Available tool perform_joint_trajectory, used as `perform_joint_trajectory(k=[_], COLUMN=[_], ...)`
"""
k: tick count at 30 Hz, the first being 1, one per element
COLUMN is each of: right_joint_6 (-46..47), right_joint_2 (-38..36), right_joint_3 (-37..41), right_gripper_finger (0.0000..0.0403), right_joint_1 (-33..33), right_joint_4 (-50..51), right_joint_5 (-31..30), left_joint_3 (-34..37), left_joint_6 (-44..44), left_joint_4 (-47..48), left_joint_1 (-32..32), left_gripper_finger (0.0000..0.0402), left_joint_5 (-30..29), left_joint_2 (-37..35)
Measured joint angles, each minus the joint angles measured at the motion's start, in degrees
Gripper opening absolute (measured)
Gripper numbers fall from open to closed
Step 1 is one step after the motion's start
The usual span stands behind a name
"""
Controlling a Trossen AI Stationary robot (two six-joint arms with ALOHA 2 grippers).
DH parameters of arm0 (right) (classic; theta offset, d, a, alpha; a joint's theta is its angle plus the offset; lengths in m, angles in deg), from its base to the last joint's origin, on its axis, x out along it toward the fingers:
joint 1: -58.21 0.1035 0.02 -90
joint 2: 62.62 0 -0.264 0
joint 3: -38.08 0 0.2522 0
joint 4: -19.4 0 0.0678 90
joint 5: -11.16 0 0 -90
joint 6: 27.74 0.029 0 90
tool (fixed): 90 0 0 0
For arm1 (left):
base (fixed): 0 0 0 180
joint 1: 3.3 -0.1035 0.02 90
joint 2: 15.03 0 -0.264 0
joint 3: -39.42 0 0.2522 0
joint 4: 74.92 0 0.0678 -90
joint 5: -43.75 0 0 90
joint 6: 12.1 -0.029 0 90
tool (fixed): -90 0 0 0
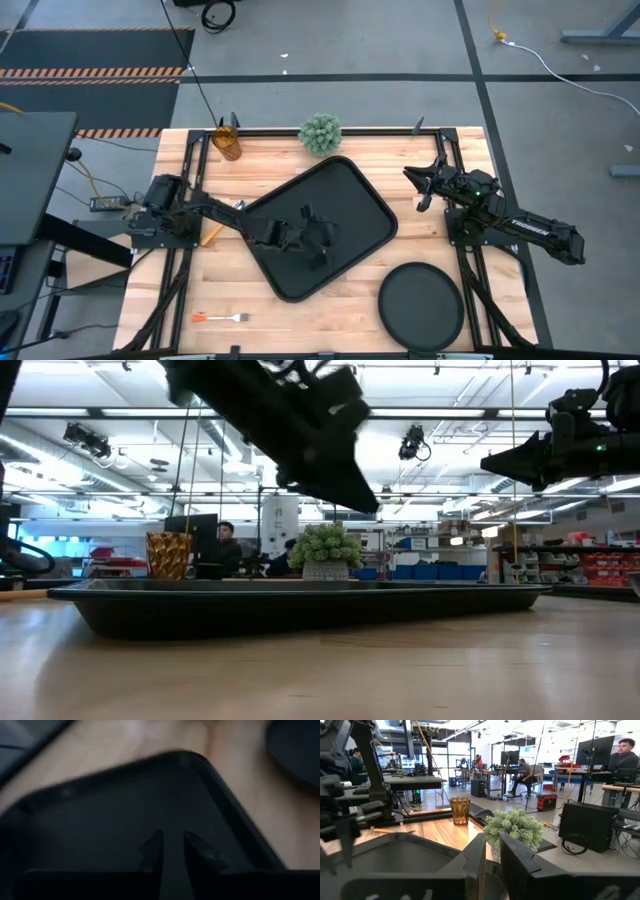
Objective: Pick and place plate/cup/fork/spoon on tray
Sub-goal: Move the black tray to the center of the table
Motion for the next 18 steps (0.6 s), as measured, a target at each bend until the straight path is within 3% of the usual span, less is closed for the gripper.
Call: perform_joint_trajectory(k=[4,7,10,15,18], right_joint_6=[0.01,0.0,-0.01,-0.01,-0.01], right_joint_2=[0.0,0.0,0.0,0.0,0.0], right_joint_3=[-0.02,-0.01,-0.02,-0.01,0.0], right_gripper_finger=[0.0061,0.0061,0.0061,0.0061,0.0061], right_joint_1=[-0.02,-0.01,0.0,0.0,0.0], right_joint_4=[0.01,0.01,0.01,-0.01,0.01], right_joint_5=[0.0,0.01,0.0,0.0,0.02], left_joint_3=[0.0,-1.02,-6.28,-16.39,-20.98], left_joint_6=[-3.38,-4.64,-3.78,-7.08,-7.66], left_joint_4=[-15.44,-25.9,-23.32,-12.0,-10.56], left_joint_1=[-3.58,-6.74,-8.41,-7.54,-6.86], left_gripper_finger=[0.0079,0.0077,0.0064,0.0033,0.0018], left_joint_5=[-0.67,8.9,16.04,17.05,17.05], left_joint_2=[4.47,7.99,11.15,17.11,20.63])
